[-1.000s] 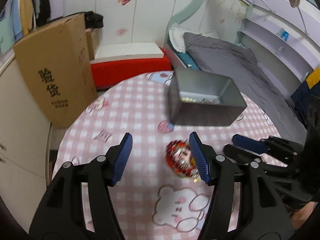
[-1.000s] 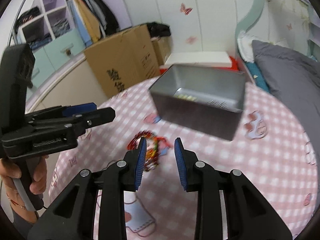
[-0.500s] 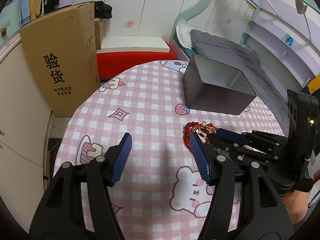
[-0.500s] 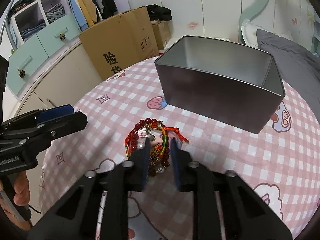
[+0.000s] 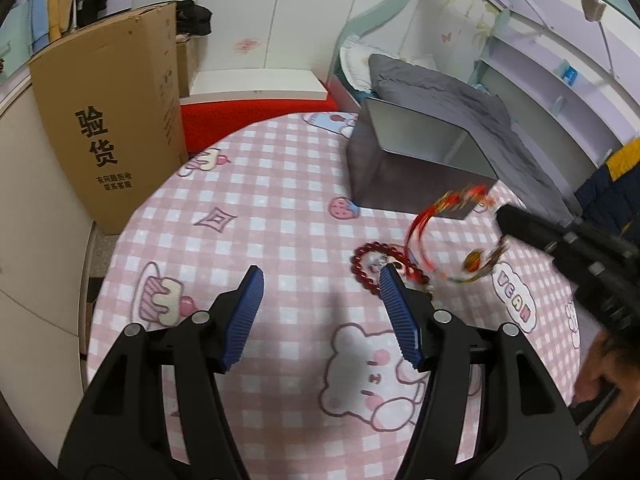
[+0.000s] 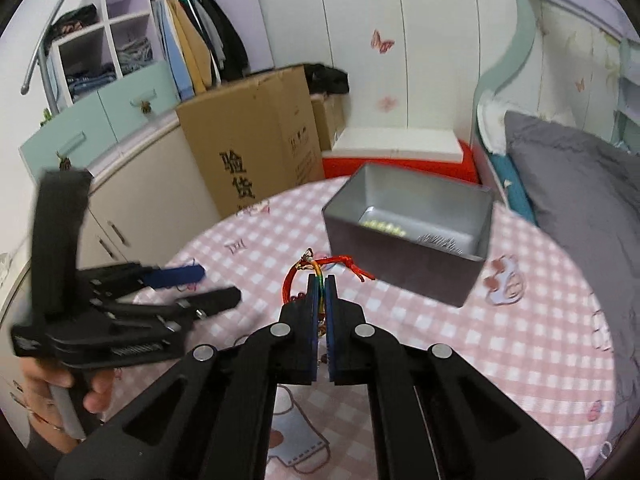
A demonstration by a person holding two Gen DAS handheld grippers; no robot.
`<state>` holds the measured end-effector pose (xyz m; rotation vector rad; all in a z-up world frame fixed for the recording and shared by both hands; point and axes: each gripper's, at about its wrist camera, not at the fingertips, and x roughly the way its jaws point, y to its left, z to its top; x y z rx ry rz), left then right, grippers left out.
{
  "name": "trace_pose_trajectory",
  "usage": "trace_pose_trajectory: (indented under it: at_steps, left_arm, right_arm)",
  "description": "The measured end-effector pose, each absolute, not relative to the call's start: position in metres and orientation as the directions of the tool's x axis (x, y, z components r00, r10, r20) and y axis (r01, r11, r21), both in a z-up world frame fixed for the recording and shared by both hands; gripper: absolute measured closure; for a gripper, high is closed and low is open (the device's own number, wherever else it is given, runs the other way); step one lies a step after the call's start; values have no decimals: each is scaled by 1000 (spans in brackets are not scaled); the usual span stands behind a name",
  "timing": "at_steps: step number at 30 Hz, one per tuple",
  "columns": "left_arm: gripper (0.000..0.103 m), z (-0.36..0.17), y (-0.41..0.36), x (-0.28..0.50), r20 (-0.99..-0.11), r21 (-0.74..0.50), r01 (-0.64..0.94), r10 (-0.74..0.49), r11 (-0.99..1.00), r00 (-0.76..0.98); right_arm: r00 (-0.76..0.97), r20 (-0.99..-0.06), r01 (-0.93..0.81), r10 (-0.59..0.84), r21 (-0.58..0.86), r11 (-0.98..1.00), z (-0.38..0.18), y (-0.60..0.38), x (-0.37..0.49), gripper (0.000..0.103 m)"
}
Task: Organize jewelry
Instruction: 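Grasp the red string bracelet with the right tool and lift it, then grasp the pink charm with the left tool while the right tool holds the red string bracelet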
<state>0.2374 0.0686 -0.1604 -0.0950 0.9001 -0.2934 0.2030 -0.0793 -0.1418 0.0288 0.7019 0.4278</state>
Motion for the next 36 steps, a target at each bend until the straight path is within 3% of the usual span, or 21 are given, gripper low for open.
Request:
trace_pose_trajectory:
  at_steps: [16,18,21,36]
  left_arm:
    - [43,-174,2,240,-775,-121,332,-298,936,557]
    - [55,-176,-2,244,-779,-103,339,-288,935,556]
    - [62,-182,-6,250,-793,-83,350,-275,933,544]
    - [71,-197,-16,263,-818,-43,391,-257,919,514]
  right_arm:
    - [690,-635,-296,348,192,936,-161,-130,188,101]
    - [685,-638,-294,353,201,934,-163,-135,190,101]
    - [680,-641,-290,357,213,933,-168,-139,194,101]
    - [665,-649,-285,371,239,928,-178,-146,205,101]
